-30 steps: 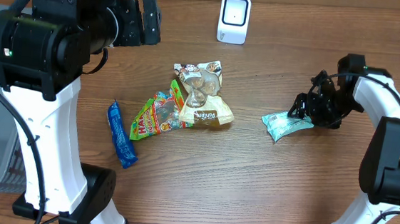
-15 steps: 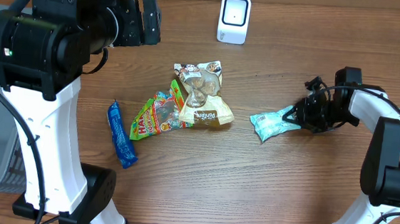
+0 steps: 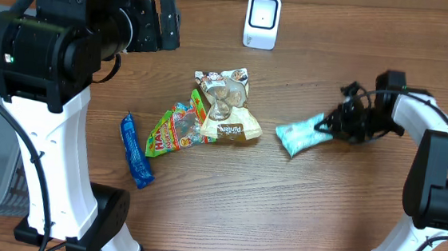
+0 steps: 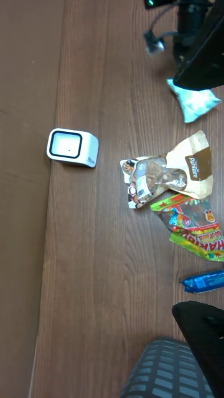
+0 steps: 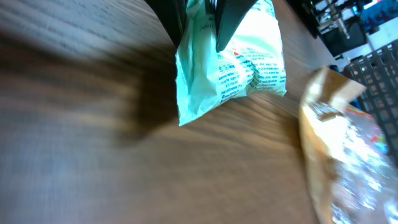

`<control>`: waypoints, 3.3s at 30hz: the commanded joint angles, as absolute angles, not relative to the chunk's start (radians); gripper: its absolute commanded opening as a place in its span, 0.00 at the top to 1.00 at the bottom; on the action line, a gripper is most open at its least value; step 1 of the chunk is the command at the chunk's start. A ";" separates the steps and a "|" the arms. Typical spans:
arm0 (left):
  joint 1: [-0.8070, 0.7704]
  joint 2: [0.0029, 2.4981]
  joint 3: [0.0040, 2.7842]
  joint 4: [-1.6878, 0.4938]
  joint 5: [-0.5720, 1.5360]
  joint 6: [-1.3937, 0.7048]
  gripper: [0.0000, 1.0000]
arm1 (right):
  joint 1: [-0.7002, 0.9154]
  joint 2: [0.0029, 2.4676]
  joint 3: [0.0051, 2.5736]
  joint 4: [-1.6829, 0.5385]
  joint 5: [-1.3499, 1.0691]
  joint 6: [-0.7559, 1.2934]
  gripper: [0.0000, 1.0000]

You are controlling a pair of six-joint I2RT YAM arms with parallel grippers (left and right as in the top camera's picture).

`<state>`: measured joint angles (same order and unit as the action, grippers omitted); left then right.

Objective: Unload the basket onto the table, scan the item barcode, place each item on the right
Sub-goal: 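Lift the wipes pack and hold its barcode up to the scanner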

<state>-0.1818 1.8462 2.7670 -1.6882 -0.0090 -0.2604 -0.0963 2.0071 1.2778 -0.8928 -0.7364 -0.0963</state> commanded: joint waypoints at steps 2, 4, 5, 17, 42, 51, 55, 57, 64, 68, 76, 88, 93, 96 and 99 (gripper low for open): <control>-0.184 1.844 2.768 -1.689 -0.014 -0.262 0.00 | -0.078 1.958 1.423 -0.904 -0.658 -0.025 0.96; -0.184 1.844 2.768 -1.689 -0.014 -0.262 0.00 | -0.063 1.935 1.458 -0.902 -0.585 0.007 0.96; -0.184 1.844 2.768 -1.689 -0.015 -0.262 0.00 | -0.052 1.922 1.475 -0.899 -0.548 0.024 0.96; -0.184 1.844 2.768 -1.689 -0.014 -0.262 0.00 | 0.073 1.845 1.530 -0.687 -0.401 0.109 0.96; -0.184 1.844 2.768 -1.689 -0.014 -0.262 0.00 | 0.130 1.799 1.547 -0.320 -0.572 0.142 0.96; -0.184 1.844 2.768 -1.689 -0.014 -0.262 0.00 | 0.290 1.803 1.545 -0.198 -0.003 -0.184 0.96; -0.184 1.844 2.768 -1.689 -0.014 -0.262 0.00 | 0.344 1.827 1.545 -0.085 0.127 -0.393 0.96; -0.184 1.844 2.768 -1.689 -0.014 -0.262 0.00 | 0.355 1.852 1.545 -0.010 0.166 -0.462 0.96; -0.184 1.844 2.768 -1.689 -0.014 -0.262 0.00 | 0.359 1.966 1.545 0.242 0.202 -0.670 0.96; -0.184 1.844 2.768 -1.689 -0.014 -0.262 0.00 | 0.359 2.023 1.545 0.323 0.201 -0.748 0.96; -0.184 1.844 2.768 -1.689 -0.014 -0.262 0.00 | 0.359 2.099 1.545 0.432 0.164 -0.913 0.96; -0.184 1.844 2.768 -1.689 -0.014 -0.262 0.00 | 0.359 2.152 1.545 0.512 0.065 -1.059 0.96; -0.184 1.844 2.768 -1.689 -0.014 -0.262 0.00 | 0.359 2.197 1.545 0.555 0.036 -1.153 0.96; -0.184 1.844 2.768 -1.689 -0.014 -0.262 0.00 | 0.359 2.226 1.545 0.584 0.043 -1.218 0.96; -0.184 1.844 2.768 -1.689 -0.014 -0.262 0.00 | 0.359 2.244 1.545 0.583 0.043 -1.258 0.96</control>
